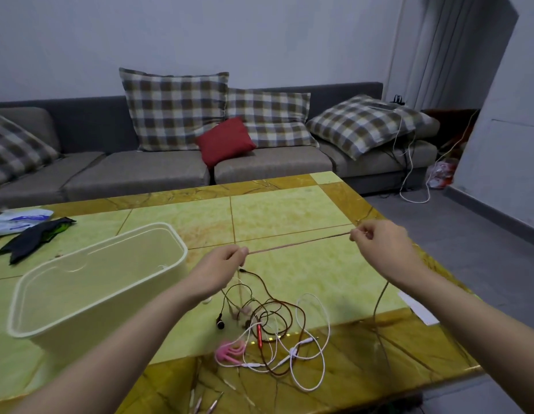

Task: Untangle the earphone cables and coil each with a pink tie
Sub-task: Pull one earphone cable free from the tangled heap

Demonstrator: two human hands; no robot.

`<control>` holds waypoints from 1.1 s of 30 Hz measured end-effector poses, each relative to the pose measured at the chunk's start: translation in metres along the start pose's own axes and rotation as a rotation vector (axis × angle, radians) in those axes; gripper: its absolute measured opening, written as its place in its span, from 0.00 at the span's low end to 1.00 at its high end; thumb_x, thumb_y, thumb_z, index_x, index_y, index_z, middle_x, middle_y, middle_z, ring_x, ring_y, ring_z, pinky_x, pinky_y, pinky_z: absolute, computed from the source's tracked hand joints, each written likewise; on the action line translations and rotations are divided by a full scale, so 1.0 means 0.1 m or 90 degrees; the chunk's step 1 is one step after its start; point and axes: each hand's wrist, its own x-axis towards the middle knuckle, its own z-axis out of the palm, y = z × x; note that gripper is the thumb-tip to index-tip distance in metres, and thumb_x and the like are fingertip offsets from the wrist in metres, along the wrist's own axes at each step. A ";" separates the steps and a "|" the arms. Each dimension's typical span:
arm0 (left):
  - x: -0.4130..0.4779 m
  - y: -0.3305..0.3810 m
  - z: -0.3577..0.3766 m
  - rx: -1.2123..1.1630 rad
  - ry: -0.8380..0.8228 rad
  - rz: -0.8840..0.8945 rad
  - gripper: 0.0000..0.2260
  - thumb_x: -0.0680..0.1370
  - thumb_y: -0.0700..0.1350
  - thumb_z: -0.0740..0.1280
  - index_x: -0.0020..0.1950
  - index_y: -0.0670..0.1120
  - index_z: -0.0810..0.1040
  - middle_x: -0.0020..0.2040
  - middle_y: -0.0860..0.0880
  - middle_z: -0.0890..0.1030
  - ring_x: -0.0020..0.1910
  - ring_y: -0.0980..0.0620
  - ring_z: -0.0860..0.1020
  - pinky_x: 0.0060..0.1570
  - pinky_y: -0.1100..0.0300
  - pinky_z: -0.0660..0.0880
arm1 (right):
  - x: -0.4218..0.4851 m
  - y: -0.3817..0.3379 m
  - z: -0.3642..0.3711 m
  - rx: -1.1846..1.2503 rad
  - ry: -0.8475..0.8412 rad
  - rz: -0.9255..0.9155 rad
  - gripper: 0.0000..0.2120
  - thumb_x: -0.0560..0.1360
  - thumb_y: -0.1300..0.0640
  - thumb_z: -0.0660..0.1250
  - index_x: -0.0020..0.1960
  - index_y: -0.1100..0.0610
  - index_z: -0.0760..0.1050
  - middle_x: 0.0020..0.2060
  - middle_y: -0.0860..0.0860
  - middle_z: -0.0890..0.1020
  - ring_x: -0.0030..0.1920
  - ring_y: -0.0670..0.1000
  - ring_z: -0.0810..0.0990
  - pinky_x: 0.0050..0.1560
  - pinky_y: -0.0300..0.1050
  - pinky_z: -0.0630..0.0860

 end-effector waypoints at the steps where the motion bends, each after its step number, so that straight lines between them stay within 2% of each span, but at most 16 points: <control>1: 0.01 0.00 -0.03 -0.001 0.020 0.000 0.16 0.82 0.52 0.54 0.38 0.47 0.70 0.33 0.51 0.68 0.31 0.54 0.65 0.35 0.59 0.65 | 0.03 0.02 -0.01 -0.001 0.003 0.017 0.12 0.78 0.56 0.60 0.44 0.60 0.80 0.27 0.48 0.74 0.33 0.51 0.73 0.29 0.40 0.65; 4: 0.03 0.05 -0.10 -0.048 0.086 0.028 0.14 0.81 0.51 0.57 0.39 0.47 0.74 0.32 0.51 0.68 0.29 0.55 0.64 0.32 0.60 0.63 | 0.06 0.02 0.01 -0.046 -0.027 0.007 0.13 0.79 0.57 0.59 0.48 0.61 0.80 0.29 0.49 0.76 0.33 0.49 0.74 0.29 0.40 0.65; 6: 0.01 0.15 -0.11 -0.072 0.106 0.049 0.13 0.80 0.50 0.59 0.40 0.48 0.76 0.30 0.53 0.68 0.28 0.56 0.64 0.30 0.62 0.62 | 0.02 -0.04 0.08 -0.022 -0.052 -0.016 0.13 0.80 0.59 0.57 0.57 0.62 0.78 0.38 0.53 0.81 0.36 0.50 0.78 0.32 0.40 0.71; 8: -0.01 0.26 -0.08 -0.083 0.081 0.053 0.13 0.80 0.51 0.60 0.42 0.47 0.78 0.30 0.53 0.67 0.28 0.56 0.63 0.27 0.65 0.64 | -0.05 -0.14 0.13 0.055 -0.078 -0.026 0.15 0.81 0.60 0.55 0.66 0.59 0.70 0.44 0.54 0.81 0.38 0.48 0.78 0.32 0.35 0.71; 10: -0.05 0.34 -0.03 -0.109 0.046 0.048 0.13 0.80 0.50 0.60 0.45 0.45 0.79 0.31 0.52 0.67 0.28 0.55 0.63 0.23 0.67 0.65 | -0.15 -0.29 0.14 0.090 -0.118 -0.092 0.18 0.81 0.59 0.56 0.70 0.54 0.65 0.46 0.49 0.78 0.39 0.40 0.74 0.32 0.28 0.68; 12: -0.06 0.42 0.01 -0.109 0.021 0.065 0.13 0.80 0.50 0.60 0.45 0.44 0.79 0.26 0.57 0.68 0.26 0.58 0.64 0.26 0.68 0.63 | -0.23 -0.47 0.14 0.096 -0.171 -0.196 0.18 0.80 0.54 0.58 0.69 0.50 0.66 0.47 0.44 0.74 0.40 0.35 0.71 0.36 0.26 0.66; 15: -0.06 0.52 0.07 -0.109 -0.004 0.079 0.13 0.80 0.49 0.60 0.43 0.44 0.79 0.20 0.60 0.68 0.21 0.64 0.66 0.26 0.69 0.60 | -0.30 -0.67 0.16 0.060 -0.225 -0.289 0.14 0.79 0.48 0.59 0.62 0.48 0.73 0.45 0.43 0.74 0.39 0.38 0.70 0.40 0.35 0.66; 18: -0.07 0.53 0.09 -0.129 -0.022 0.091 0.13 0.80 0.50 0.60 0.41 0.47 0.78 0.25 0.57 0.67 0.23 0.61 0.63 0.26 0.69 0.61 | -0.31 -0.69 0.17 0.090 -0.229 -0.250 0.06 0.78 0.49 0.62 0.47 0.49 0.76 0.38 0.46 0.78 0.38 0.45 0.74 0.40 0.44 0.71; 20: -0.09 0.48 0.07 -0.130 -0.044 0.076 0.13 0.81 0.51 0.59 0.41 0.48 0.78 0.29 0.54 0.66 0.26 0.58 0.62 0.27 0.67 0.61 | -0.30 -0.64 0.15 0.081 -0.221 -0.220 0.07 0.78 0.49 0.63 0.43 0.49 0.76 0.38 0.48 0.80 0.39 0.48 0.76 0.41 0.45 0.73; 24: -0.16 0.38 0.02 -0.126 -0.174 0.017 0.15 0.81 0.51 0.57 0.44 0.47 0.80 0.27 0.55 0.64 0.26 0.57 0.62 0.35 0.59 0.67 | -0.24 -0.47 0.10 0.070 -0.188 -0.173 0.07 0.77 0.49 0.64 0.43 0.49 0.77 0.38 0.46 0.80 0.36 0.43 0.73 0.36 0.39 0.69; 26: -0.19 0.37 0.02 -0.161 -0.189 0.016 0.14 0.81 0.50 0.57 0.44 0.47 0.79 0.27 0.55 0.63 0.26 0.57 0.61 0.32 0.63 0.66 | -0.21 -0.40 0.09 0.080 -0.182 -0.155 0.08 0.78 0.50 0.62 0.43 0.50 0.77 0.37 0.45 0.79 0.34 0.41 0.72 0.32 0.32 0.66; 28: -0.17 0.37 0.01 -0.315 -0.135 0.030 0.14 0.82 0.47 0.55 0.45 0.45 0.78 0.27 0.54 0.61 0.26 0.57 0.59 0.27 0.67 0.60 | -0.17 -0.35 0.09 0.104 -0.168 -0.125 0.11 0.80 0.53 0.59 0.46 0.53 0.79 0.35 0.45 0.78 0.34 0.40 0.72 0.32 0.30 0.67; 30: -0.13 0.38 -0.05 -0.503 -0.067 0.020 0.13 0.82 0.46 0.55 0.46 0.43 0.76 0.27 0.54 0.59 0.25 0.57 0.57 0.25 0.67 0.56 | -0.14 -0.30 0.11 0.123 -0.161 -0.079 0.11 0.81 0.56 0.56 0.54 0.57 0.77 0.34 0.48 0.78 0.33 0.43 0.73 0.29 0.29 0.67; 31: -0.11 0.39 -0.07 -0.552 -0.046 0.016 0.12 0.82 0.46 0.55 0.47 0.42 0.75 0.27 0.54 0.58 0.24 0.57 0.56 0.24 0.67 0.55 | -0.14 -0.27 0.12 0.133 -0.177 -0.050 0.11 0.81 0.58 0.56 0.60 0.57 0.73 0.35 0.50 0.79 0.32 0.44 0.74 0.27 0.29 0.67; 33: -0.09 0.40 -0.09 -0.557 -0.033 0.017 0.12 0.82 0.46 0.56 0.47 0.42 0.76 0.27 0.53 0.57 0.24 0.57 0.55 0.23 0.66 0.56 | -0.17 -0.24 0.14 0.134 -0.253 -0.002 0.17 0.80 0.63 0.57 0.68 0.58 0.62 0.39 0.52 0.79 0.34 0.45 0.76 0.27 0.30 0.67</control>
